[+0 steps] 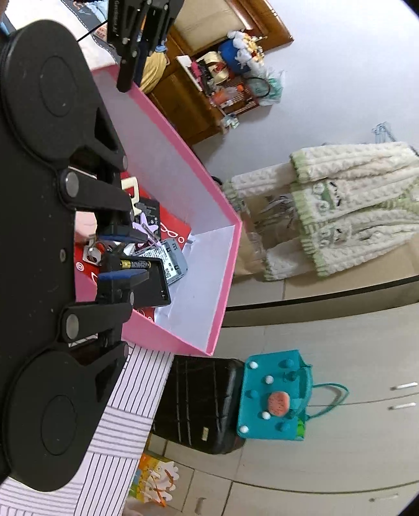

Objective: Organize rigid objects

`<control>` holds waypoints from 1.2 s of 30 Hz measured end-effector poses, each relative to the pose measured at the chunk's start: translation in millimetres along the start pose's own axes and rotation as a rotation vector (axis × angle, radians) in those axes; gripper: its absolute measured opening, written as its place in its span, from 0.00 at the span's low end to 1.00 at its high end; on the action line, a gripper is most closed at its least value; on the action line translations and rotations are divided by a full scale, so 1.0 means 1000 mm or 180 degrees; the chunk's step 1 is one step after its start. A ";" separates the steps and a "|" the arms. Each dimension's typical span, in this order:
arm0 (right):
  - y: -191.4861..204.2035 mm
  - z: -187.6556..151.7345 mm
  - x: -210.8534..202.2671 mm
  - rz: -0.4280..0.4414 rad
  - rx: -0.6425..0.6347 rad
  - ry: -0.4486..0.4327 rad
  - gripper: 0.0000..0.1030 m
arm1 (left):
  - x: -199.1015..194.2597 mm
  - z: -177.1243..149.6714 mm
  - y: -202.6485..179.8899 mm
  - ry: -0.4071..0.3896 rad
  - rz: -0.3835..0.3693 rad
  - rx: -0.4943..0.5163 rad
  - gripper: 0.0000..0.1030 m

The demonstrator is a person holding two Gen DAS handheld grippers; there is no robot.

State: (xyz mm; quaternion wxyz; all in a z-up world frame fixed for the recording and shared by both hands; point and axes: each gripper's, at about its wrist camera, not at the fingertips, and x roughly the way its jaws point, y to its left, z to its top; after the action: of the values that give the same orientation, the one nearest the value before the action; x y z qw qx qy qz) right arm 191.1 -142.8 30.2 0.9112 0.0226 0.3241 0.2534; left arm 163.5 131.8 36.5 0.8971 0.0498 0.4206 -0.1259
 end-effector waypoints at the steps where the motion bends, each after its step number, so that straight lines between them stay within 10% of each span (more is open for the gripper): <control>1: 0.002 -0.002 -0.006 0.0003 -0.0010 -0.0028 0.25 | -0.005 -0.001 -0.002 -0.0034 0.0025 0.0008 0.10; 23: 0.034 -0.048 -0.104 -0.0230 -0.0116 -0.0223 0.46 | -0.075 -0.027 -0.085 -0.0554 -0.0102 0.0163 0.12; 31: 0.025 -0.061 -0.113 -0.0902 0.0324 0.0093 0.95 | -0.072 -0.040 -0.108 -0.0604 -0.0029 0.0129 0.27; 36: 0.026 -0.075 -0.127 -0.1255 0.0366 0.0033 0.97 | -0.070 -0.050 -0.117 -0.0569 -0.0056 0.0094 0.36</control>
State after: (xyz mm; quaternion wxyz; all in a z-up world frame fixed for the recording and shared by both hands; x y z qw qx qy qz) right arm 49.9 -189.8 50.4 0.9387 0.0094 0.3409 0.0513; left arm 51.7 42.1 59.9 0.9291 0.0480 0.3374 -0.1438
